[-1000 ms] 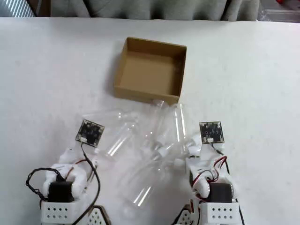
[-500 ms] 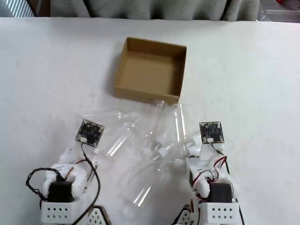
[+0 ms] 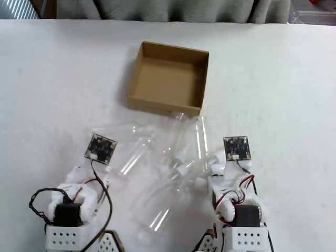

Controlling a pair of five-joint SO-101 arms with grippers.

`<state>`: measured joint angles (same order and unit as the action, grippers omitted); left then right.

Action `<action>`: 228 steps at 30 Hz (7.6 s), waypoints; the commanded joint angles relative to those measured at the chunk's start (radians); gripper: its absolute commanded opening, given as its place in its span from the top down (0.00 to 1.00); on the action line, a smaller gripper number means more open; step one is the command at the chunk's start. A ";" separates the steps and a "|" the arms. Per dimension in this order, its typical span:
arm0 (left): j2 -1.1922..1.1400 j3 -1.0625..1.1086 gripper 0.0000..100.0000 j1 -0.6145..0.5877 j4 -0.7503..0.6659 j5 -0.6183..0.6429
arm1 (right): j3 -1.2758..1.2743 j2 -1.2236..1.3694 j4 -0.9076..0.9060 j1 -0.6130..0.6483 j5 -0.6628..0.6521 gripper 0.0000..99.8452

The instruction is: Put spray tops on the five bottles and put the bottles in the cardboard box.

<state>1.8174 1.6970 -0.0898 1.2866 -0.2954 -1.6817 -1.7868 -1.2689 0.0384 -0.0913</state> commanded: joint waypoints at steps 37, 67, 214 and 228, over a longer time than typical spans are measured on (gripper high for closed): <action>0.015 -0.005 0.98 -0.001 -0.123 -0.008 | -0.009 -0.018 -0.004 -0.004 -0.008 0.98; 0.015 -0.025 0.98 -0.065 -0.203 -0.012 | 0.020 -0.018 0.099 -0.246 -0.381 0.98; 0.015 -0.005 0.98 -0.084 -0.259 -0.012 | 1.369 1.724 0.127 -0.714 -1.212 0.99; 0.015 -0.005 0.98 -0.084 -0.259 -0.012 | 1.370 1.894 0.298 -0.808 -0.582 0.98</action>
<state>1.8174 1.6955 -0.1619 1.0472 -0.2954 -0.3560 0.0882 -1.0173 -0.7764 -0.7050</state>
